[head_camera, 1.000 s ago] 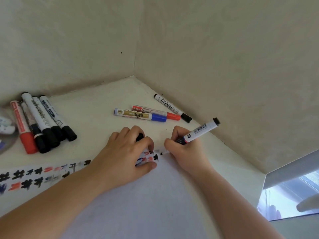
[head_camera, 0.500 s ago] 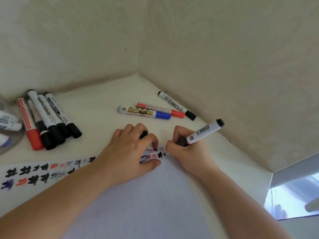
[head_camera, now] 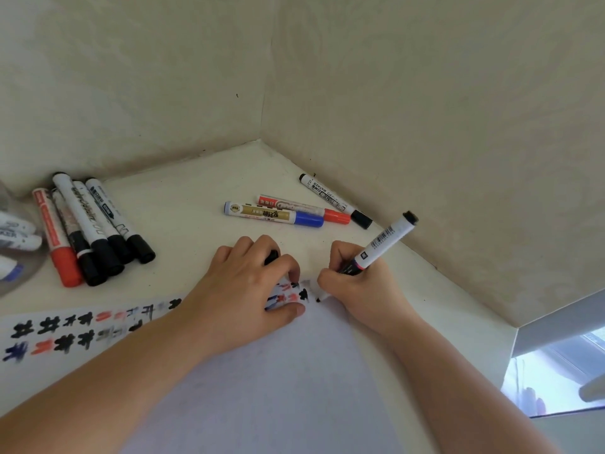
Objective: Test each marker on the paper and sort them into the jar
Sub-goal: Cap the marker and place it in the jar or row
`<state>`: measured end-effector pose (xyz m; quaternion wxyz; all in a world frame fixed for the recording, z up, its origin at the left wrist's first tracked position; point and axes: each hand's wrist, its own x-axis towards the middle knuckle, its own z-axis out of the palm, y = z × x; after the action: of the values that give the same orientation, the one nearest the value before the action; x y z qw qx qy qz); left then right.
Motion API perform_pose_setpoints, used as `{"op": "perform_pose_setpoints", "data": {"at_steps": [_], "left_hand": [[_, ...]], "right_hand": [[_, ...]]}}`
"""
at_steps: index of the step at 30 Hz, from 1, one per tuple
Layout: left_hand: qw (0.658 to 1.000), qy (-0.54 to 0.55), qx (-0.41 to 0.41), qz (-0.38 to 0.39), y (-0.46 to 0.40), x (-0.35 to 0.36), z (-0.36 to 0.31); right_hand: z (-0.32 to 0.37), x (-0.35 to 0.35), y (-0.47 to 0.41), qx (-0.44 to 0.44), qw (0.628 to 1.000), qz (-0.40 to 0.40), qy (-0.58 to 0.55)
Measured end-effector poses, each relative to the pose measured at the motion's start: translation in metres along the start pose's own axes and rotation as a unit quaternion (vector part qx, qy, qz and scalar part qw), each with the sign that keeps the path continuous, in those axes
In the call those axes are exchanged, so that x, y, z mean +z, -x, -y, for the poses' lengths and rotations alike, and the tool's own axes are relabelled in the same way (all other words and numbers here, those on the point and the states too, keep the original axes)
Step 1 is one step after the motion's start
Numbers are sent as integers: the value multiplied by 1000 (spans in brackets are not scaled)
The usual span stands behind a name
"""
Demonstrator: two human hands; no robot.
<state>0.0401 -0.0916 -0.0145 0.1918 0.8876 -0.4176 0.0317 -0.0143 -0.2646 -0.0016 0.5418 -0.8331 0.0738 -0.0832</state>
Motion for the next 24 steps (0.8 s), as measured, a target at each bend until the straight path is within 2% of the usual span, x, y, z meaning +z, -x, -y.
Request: {"op": "perform_pose_setpoints", "data": {"at_steps": [6,10,11,15,21,24], "left_hand": [[999,34,10,-20,3,-5,-2],[972,228,-27,-39,6,-9,-7],[968,246,-29,-43,6,-9,-7],[968,247,-9,-49,6,-7,-5],[983,176,39,-22,8,-2,-4],[983,178,38,-28,8,-4,-2]], "right_hand": [[1,-10,-3,20,984,-70,-163],[7,-4,-1,-7,975,7,-221],[8,-2,0,-14,971,23,-238],[10,1,2,-16,963,41,-266],[7,7,6,-19,971,82,-222],[11,5,7,-14,972,98,-213]]}}
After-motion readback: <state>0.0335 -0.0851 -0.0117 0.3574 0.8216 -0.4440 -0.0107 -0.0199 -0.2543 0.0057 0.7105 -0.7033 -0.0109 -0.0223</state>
